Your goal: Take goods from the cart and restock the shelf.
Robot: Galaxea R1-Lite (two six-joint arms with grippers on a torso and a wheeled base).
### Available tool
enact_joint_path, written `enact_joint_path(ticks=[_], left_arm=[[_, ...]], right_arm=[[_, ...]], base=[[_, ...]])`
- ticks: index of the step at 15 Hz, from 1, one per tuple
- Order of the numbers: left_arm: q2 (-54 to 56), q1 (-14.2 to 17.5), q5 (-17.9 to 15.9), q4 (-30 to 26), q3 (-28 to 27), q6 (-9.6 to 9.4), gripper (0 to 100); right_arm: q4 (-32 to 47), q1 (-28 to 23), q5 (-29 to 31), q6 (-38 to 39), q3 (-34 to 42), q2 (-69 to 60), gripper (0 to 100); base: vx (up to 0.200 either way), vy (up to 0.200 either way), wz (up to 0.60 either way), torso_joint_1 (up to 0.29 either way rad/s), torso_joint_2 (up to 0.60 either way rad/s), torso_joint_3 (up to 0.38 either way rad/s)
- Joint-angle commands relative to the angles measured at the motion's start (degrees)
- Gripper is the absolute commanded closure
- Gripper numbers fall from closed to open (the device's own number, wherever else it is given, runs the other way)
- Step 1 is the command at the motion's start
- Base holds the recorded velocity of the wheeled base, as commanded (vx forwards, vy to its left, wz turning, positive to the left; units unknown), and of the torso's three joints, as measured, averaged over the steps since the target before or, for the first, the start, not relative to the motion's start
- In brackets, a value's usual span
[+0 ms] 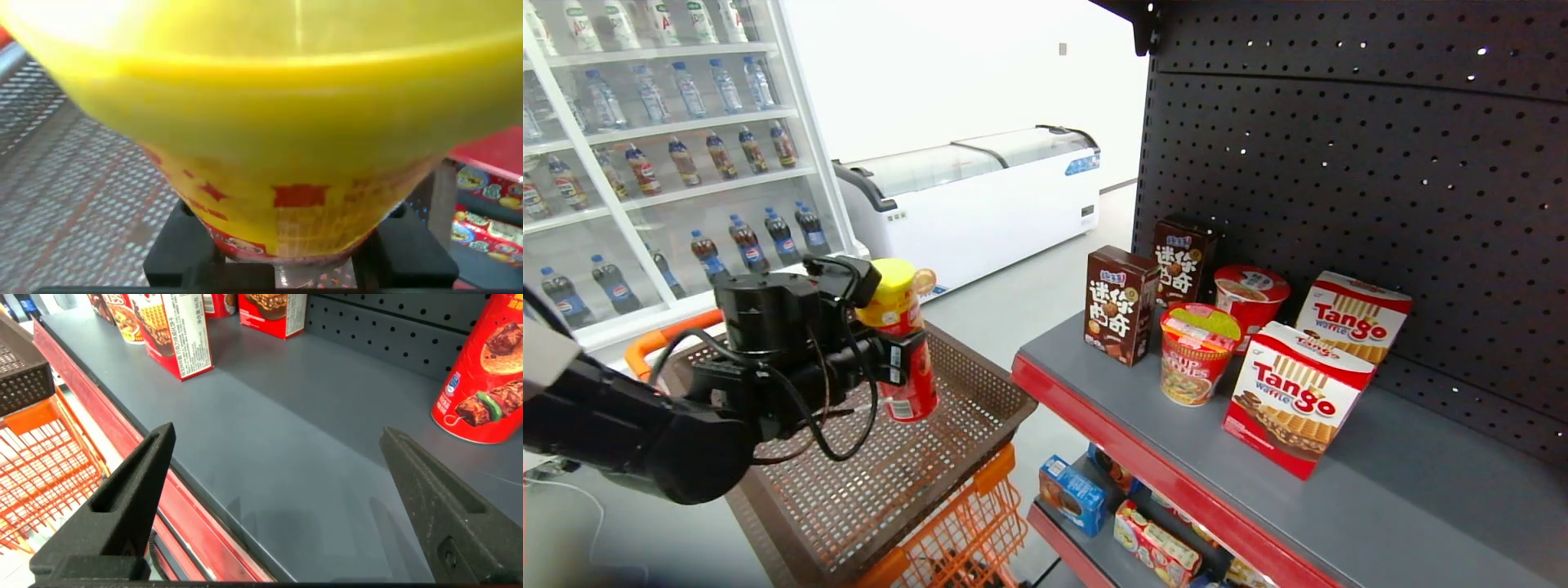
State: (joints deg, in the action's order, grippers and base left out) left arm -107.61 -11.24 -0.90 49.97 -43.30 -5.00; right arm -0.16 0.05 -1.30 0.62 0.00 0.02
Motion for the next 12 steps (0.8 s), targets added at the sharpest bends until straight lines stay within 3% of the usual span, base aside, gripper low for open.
enact_joint_path(ticks=[1,3,7,8,12], left_arm=[[13.9,0.4,0.3,-10.3,0.5,0.60,100],[20.2,1.7,-2.9,-18.4,3.1,0.52,100],[29.1,2.0,-3.2,-19.4,10.1,1.66,100],[33.2,1.7,-3.3,-18.8,12.2,4.12,100],[35.3,1.9,-4.5,-18.8,13.4,3.94,100]], right_arm=[[0.0,0.0,0.0,0.0,0.0,0.0,0],[0.0,0.0,0.0,0.0,0.0,0.0,0],[0.0,0.0,0.0,0.0,0.0,0.0,0],[0.0,0.0,0.0,0.0,0.0,0.0,0],[0.0,0.0,0.0,0.0,0.0,0.0,0]], base=[[0.000,0.000,0.00,0.000,0.00,0.000],[0.000,0.000,0.00,0.000,0.00,0.000],[0.000,0.000,0.00,0.000,0.00,0.000],[0.000,0.000,0.00,0.000,0.00,0.000],[0.000,0.000,0.00,0.000,0.00,0.000]])
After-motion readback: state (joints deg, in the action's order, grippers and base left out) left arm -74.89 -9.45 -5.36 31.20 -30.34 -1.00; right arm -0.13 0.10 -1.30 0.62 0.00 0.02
